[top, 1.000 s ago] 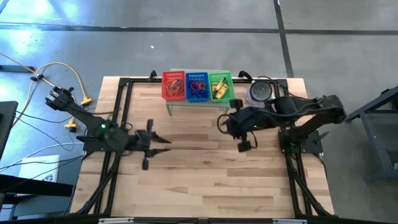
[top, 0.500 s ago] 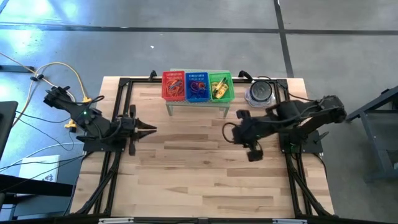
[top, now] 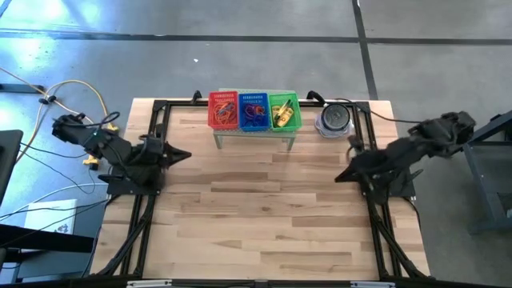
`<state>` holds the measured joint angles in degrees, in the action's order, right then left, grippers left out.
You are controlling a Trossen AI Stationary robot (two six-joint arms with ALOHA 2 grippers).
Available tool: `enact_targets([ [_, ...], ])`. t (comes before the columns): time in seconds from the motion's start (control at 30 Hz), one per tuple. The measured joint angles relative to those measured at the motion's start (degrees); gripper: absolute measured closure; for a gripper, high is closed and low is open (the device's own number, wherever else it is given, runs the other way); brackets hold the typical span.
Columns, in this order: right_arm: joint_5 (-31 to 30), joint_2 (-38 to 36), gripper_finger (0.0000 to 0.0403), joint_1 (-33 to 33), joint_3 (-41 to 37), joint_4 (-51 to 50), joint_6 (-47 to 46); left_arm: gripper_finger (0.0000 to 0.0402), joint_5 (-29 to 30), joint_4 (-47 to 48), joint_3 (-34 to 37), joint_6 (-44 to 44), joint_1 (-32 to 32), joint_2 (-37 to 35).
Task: Pick & Place Office Desk Supplies
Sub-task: Return to Home Position
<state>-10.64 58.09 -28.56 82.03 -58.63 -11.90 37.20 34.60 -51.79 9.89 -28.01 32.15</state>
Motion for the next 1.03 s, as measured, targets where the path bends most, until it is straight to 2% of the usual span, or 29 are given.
enact_targets([
  [0.17,0.0,-18.1,0.04,-1.2,-21.4,20.0,1.7,0.0401,-8.9,0.8,2.3,0.5,0.8,-4.2],
  [0.3,0.0,-31.5,0.04,-1.0,-38.0,36.3,6.6,0.0401,-9.0,-1.3,7.6,3.4,0.8,-8.3],
  [0.47,0.1,-43.6,0.04,-1.1,-53.1,49.3,10.8,0.0401,-9.0,-7.2,14.2,1.7,0.8,-14.2],
  [0.67,-0.3,-52.4,0.04,-1.1,-63.3,55.2,13.1,0.0401,-8.4,-8.5,19.2,1.9,0.8,-22.0],
  [0.77,-3.1,-55.1,0.04,-1.1,-67.5,58.0,13.7,0.0401,-8.4,-10.1,22.3,2.1,0.8,-25.9],
  [0.93,-3.9,-57.7,0.04,0.0,-74.2,60.6,14.0,0.0401,-8.4,-18.7,28.3,-2.5,0.8,-29.7],
  [1.03,-2.7,-57.7,0.04,1.3,-77.1,62.5,13.4,0.0401,-8.4,-18.9,29.9,-2.3,0.8,-30.4],
])
